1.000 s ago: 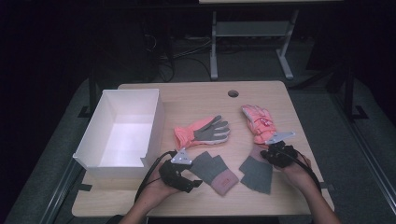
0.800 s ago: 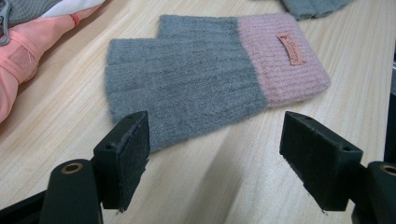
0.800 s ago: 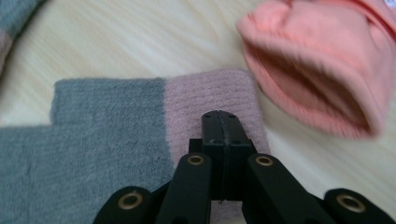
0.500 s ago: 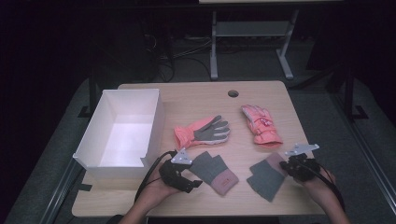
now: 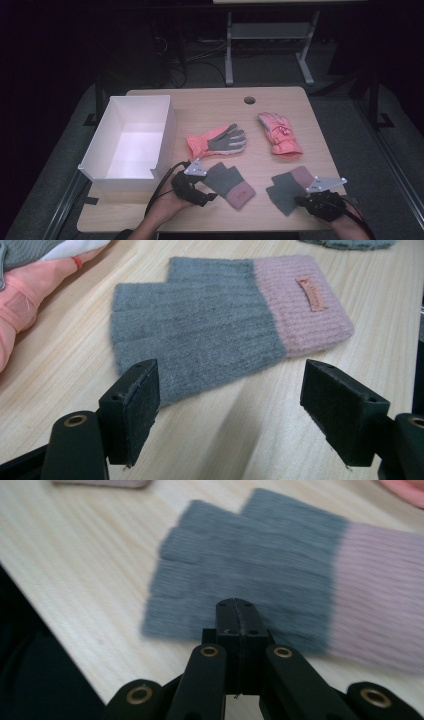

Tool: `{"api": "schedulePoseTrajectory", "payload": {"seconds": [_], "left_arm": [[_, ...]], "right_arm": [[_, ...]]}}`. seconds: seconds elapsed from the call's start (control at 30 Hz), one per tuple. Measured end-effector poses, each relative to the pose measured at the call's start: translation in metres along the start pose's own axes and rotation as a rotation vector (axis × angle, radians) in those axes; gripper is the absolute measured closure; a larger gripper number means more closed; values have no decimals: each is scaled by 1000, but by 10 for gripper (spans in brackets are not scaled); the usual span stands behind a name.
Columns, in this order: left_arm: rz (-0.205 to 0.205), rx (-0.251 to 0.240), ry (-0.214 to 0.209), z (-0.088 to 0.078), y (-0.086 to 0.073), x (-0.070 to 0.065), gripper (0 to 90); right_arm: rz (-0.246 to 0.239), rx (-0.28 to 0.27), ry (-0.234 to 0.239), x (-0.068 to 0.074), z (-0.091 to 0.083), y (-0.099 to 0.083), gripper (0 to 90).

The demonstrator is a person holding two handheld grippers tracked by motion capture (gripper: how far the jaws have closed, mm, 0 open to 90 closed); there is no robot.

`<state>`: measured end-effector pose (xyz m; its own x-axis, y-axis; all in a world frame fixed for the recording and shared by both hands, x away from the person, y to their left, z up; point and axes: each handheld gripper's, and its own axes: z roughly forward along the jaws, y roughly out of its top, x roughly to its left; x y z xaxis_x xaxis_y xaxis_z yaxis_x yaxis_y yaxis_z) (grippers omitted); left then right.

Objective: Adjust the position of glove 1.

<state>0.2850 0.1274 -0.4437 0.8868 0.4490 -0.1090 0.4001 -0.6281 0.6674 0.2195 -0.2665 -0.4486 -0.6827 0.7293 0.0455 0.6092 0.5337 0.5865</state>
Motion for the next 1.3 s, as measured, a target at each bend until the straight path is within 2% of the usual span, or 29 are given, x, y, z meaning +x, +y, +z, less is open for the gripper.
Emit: {"api": "schedulePoseTrajectory", "payload": {"seconds": [0.03, 0.3, 0.5, 0.6, 0.77, 1.0, 1.2, 1.3], "left_arm": [[-9, -12, 1, 1, 0, -1, 235], [3, 4, -3, 1, 0, 0, 235], [5, 5, -5, 1, 0, 0, 235], [-7, -3, -4, 2, 0, 0, 231], [1, -2, -1, 1, 0, 1, 231], [-2, -3, 1, 0, -1, 1, 232], [0, 5, 3, 0, -2, 1, 231], [-10, -2, 9, -1, -3, 1, 231]], "right_arm": [[-11, 2, 10, 2, 2, 1, 900], [-66, 15, 42, 11, 20, 20, 900], [-99, 11, 40, 13, 36, 42, 900], [-101, 8, 33, 11, 45, 53, 900], [-105, -1, 24, 5, 58, 72, 900], [-93, -20, 23, -5, 72, 89, 900], [-90, -27, 29, -10, 77, 95, 900], [-72, -61, 43, -15, 69, 93, 900]]}}
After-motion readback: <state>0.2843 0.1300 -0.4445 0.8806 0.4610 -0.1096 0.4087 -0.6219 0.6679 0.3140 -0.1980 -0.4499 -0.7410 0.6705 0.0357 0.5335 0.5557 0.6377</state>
